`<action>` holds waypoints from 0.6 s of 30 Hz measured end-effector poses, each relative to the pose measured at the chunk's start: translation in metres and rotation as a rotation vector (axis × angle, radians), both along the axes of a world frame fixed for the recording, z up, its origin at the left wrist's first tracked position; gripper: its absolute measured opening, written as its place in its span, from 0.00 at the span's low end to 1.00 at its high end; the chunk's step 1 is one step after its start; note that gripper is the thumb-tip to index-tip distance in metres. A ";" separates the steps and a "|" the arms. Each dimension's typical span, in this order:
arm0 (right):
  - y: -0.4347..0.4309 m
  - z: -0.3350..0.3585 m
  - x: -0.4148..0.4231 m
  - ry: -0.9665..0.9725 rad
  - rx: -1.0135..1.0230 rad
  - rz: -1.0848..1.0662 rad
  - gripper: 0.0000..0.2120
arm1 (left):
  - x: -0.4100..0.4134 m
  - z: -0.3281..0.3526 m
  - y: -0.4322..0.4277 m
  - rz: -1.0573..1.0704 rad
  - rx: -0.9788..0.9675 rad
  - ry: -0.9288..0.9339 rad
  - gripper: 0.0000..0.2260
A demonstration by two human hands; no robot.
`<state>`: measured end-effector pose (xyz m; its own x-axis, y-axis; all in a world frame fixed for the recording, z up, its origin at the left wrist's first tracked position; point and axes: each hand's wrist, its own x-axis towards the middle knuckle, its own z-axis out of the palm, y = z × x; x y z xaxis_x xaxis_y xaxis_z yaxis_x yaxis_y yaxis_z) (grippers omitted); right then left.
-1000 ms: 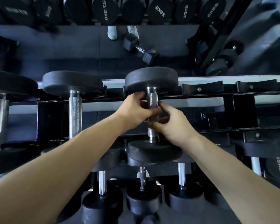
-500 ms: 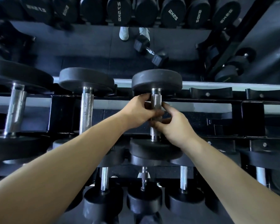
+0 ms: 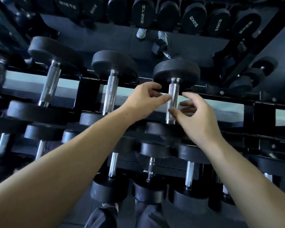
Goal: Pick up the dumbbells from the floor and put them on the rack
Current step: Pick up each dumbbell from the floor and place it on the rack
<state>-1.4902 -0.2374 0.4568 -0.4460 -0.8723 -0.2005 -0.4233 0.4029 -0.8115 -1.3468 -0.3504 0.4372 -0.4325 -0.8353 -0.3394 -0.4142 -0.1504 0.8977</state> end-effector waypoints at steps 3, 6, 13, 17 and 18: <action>0.023 0.014 0.028 0.038 -0.077 0.066 0.23 | 0.031 0.018 0.017 0.025 -0.013 0.086 0.25; 0.049 0.022 0.070 0.016 -0.114 0.162 0.27 | 0.078 0.029 0.042 0.061 0.000 0.163 0.25; 0.102 0.011 0.222 -0.136 -0.020 0.376 0.24 | 0.247 0.017 0.127 0.191 0.071 0.340 0.18; 0.138 -0.028 0.336 -0.195 0.046 0.455 0.23 | 0.380 -0.027 0.190 0.354 0.124 0.319 0.16; 0.148 -0.040 0.365 -0.198 0.070 0.482 0.23 | 0.414 -0.040 0.209 0.402 0.143 0.308 0.17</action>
<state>-1.1248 -0.0895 0.4170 0.0555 -0.9506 -0.3054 -0.4149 0.2563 -0.8730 -0.9325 -0.1417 0.3968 -0.1849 -0.9106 -0.3695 -0.0185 -0.3727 0.9278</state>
